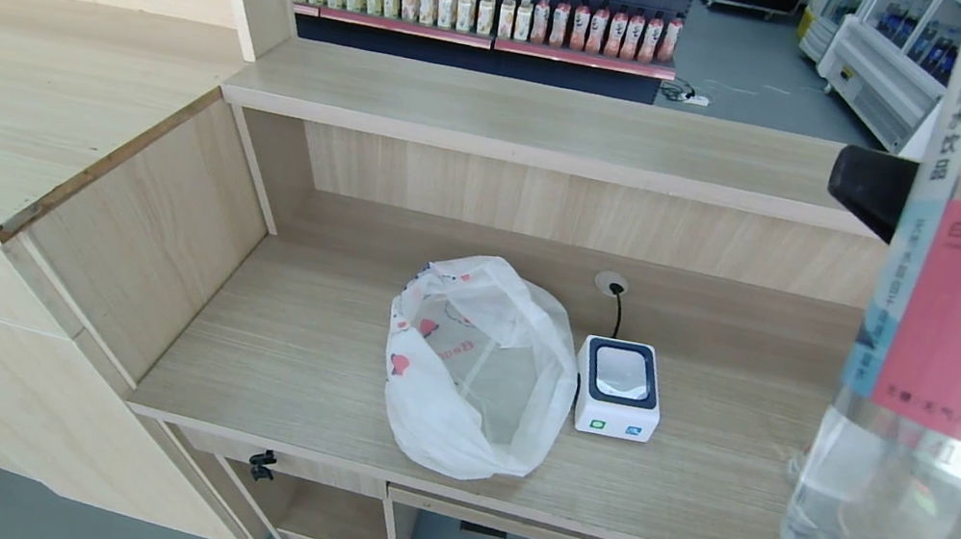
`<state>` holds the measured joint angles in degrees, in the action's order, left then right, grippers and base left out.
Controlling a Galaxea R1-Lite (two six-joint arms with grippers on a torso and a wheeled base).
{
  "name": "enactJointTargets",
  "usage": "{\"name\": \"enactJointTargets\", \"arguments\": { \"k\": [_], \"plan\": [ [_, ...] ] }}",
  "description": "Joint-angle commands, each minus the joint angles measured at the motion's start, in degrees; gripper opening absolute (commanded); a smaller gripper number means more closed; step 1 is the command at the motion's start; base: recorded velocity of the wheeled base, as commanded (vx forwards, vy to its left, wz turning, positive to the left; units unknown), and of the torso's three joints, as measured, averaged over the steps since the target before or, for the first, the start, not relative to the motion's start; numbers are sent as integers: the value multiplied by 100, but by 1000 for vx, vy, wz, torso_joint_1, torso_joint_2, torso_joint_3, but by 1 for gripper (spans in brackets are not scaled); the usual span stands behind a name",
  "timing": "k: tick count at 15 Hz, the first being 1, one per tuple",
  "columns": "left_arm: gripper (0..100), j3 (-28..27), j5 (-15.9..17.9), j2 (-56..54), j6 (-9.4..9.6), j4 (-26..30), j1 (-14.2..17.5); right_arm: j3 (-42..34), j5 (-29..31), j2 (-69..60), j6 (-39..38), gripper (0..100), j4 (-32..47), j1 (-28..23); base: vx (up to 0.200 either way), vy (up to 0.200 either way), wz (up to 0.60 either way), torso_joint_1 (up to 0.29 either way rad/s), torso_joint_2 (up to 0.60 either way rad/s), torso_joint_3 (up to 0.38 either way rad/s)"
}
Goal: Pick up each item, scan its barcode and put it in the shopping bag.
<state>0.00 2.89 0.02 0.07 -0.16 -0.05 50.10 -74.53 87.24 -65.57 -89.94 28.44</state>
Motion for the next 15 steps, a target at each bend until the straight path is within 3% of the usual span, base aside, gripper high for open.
{"name": "enactJointTargets", "arguments": {
  "k": [1,4,9,11,15],
  "plan": [
    [100,0,1,-2,1,-2,-4,26,0,65,1,0,-6,91,0,0,0,0,0,0],
    [100,0,1,-2,1,-2,5,43,-9,136,282,0,-6,-40,0,0,0,0,0,0],
    [100,0,1,-2,1,-2,-4,-361,-9,197,1653,0,-6,-1807,0,0,0,0,0,0],
    [100,0,1,-2,-7,-2,-4,-475,0,197,2101,0,91,-2123,0,0,0,0,0,0],
    [100,0,1,-2,1,-2,5,-756,9,206,4237,0,1066,-2870,0,0,0,0,0,0]
  ]
}}
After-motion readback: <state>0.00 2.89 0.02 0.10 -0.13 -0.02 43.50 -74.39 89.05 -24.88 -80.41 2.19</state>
